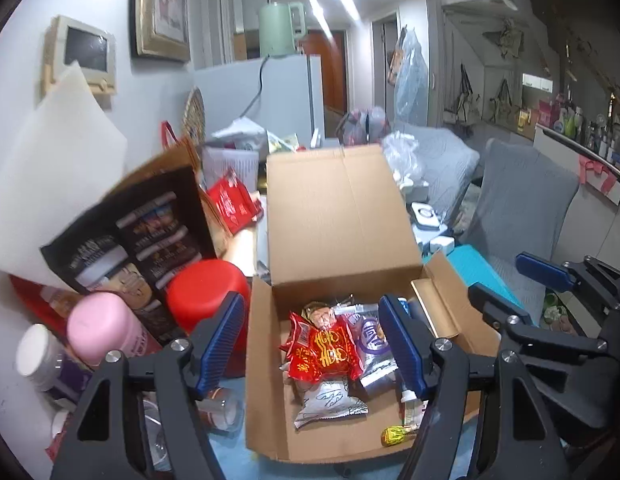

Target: Organize snacks

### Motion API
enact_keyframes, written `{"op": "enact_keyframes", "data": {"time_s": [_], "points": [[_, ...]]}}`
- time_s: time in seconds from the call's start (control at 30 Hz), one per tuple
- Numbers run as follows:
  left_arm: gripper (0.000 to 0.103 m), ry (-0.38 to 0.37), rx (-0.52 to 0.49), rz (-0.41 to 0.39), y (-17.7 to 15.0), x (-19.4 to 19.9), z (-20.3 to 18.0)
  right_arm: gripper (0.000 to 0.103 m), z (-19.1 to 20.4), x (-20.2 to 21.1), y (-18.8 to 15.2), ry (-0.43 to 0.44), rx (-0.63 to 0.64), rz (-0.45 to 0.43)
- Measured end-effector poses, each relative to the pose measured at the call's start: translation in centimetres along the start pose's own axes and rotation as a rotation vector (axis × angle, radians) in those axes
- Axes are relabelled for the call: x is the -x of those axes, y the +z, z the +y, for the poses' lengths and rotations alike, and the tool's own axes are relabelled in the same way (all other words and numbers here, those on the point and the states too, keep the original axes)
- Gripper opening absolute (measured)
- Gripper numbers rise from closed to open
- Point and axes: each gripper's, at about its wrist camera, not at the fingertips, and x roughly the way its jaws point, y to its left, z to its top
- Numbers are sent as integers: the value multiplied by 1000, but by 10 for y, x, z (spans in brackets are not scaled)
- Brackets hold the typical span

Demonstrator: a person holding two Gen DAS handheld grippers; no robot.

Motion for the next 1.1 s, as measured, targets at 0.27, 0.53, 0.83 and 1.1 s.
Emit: {"op": "enact_keyframes", "data": {"time_s": [0.27,0.53,0.83,1.1], "points": [[80,10,-7,-85,0,48,0,66,-6,53,-1,7,-36,-96],[80,-17,-24,-134,-16,90,-2,89,-10,102,-17,-7,-72,-185],[80,-56,-27,-152,-56,124,-2,89,-1,134,-57,-20,-101,-194],[80,-60,-47,-123,-91,135,-7,89,10,136,-95,-33,-129,-135]]}}
